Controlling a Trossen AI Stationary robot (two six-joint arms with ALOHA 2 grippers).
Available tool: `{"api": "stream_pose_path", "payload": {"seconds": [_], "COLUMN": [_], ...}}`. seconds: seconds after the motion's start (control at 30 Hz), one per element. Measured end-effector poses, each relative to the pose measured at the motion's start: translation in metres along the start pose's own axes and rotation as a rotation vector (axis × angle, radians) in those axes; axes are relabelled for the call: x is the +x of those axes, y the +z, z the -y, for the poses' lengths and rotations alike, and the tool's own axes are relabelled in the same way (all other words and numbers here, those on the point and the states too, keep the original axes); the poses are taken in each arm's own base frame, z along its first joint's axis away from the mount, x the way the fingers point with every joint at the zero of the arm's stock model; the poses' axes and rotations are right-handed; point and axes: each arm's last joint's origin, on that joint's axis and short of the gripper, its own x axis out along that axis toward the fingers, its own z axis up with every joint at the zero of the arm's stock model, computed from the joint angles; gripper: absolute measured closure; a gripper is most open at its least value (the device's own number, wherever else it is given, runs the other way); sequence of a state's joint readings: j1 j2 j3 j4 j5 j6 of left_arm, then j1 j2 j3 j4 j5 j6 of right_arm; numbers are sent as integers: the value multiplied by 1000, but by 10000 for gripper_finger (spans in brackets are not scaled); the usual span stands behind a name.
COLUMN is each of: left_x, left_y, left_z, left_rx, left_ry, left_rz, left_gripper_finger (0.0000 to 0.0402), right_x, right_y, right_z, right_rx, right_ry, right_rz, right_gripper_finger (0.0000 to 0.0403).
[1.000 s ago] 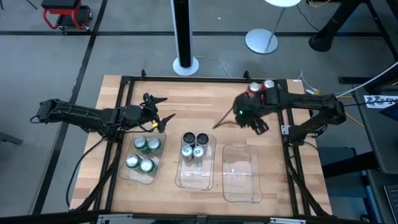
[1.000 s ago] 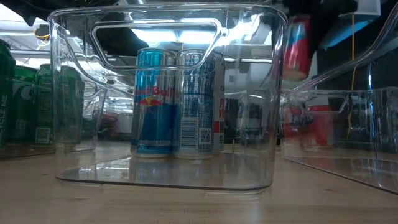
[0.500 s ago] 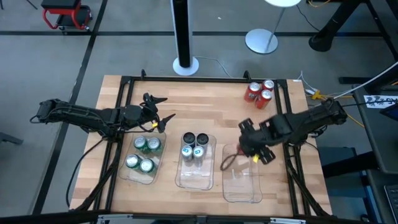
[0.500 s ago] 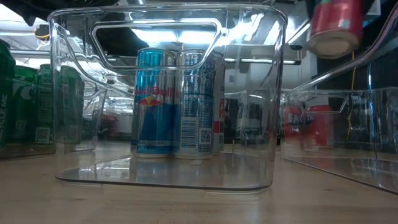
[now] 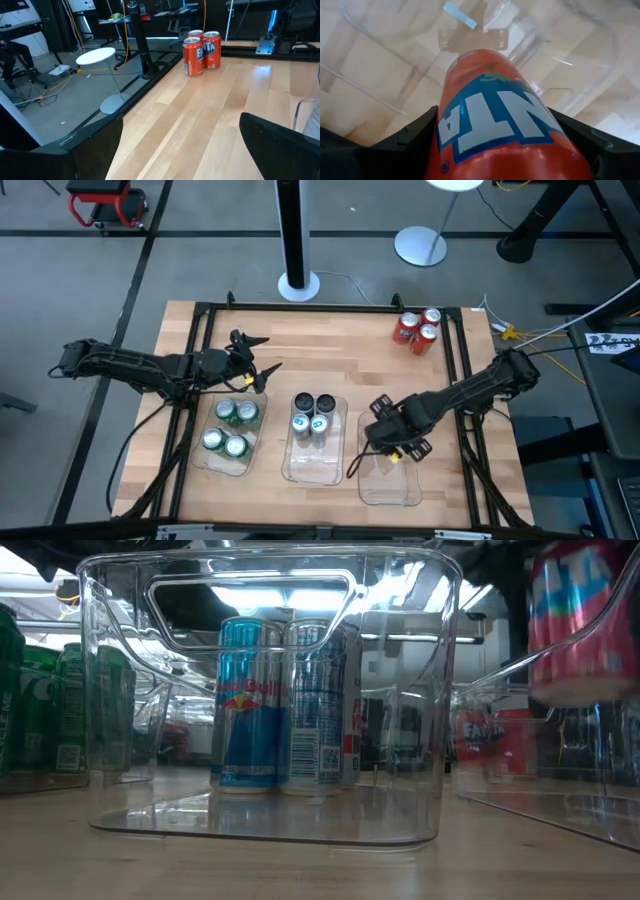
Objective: Sort soda cans
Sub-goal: Put the bottom left orange soda can into the right transparent bin
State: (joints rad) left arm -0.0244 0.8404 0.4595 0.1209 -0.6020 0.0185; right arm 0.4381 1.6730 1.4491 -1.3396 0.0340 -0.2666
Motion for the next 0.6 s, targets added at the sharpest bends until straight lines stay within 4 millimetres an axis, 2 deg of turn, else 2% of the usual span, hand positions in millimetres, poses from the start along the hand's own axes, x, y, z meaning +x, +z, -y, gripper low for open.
{"api": "stream_pose_path", "payload": {"seconds": [0.3, 0.6], "left_x": [0, 0], "left_y": [-1, 0], "left_z": [0, 0], "left_rx": [3, 3], "left_ry": [0, -1], "left_rz": [-5, -4], "left_gripper_finger": [13, 13], "right_x": [43, 78], "right_y": [-7, -12], "right_z": [-3, -5], "right_rx": [-7, -10], "right_ry": [21, -8], "right_rz": [-105, -76], "right_gripper_finger": [105, 105]}}
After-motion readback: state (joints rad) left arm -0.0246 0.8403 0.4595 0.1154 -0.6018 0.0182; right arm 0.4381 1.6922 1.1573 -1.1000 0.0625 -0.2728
